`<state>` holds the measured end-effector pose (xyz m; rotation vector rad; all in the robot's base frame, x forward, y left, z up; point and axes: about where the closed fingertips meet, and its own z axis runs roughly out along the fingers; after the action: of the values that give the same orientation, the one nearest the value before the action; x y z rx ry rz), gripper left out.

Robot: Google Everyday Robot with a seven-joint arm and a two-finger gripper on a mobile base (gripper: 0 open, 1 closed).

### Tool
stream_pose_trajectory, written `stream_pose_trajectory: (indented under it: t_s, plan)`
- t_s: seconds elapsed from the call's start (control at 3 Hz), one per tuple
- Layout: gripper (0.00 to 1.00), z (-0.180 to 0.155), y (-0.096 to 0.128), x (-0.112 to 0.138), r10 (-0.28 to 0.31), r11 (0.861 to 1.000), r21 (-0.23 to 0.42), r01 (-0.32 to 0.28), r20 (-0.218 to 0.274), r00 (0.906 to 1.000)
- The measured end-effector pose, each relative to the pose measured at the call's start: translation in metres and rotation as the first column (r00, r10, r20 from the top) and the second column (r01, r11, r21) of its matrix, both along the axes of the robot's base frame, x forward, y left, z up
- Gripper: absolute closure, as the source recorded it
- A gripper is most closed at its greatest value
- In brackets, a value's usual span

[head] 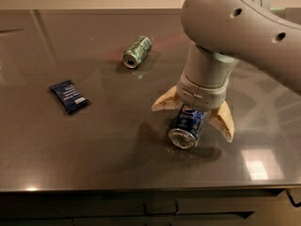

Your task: Place pepsi can upright

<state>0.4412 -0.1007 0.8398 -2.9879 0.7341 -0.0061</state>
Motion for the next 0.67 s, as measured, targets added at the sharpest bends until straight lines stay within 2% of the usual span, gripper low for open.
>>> stream_pose_trajectory:
  t_s: [0.33, 0.67]
  plan:
    - [0.0, -0.0008, 0.0036, 0.0094, -0.038, 0.999, -0.023, 0.038, 0.028, 0.9989]
    - [0.18, -0.0012, 0.0042, 0.0124, -0.047, 0.998, -0.045, 0.049, 0.044, 0.9979]
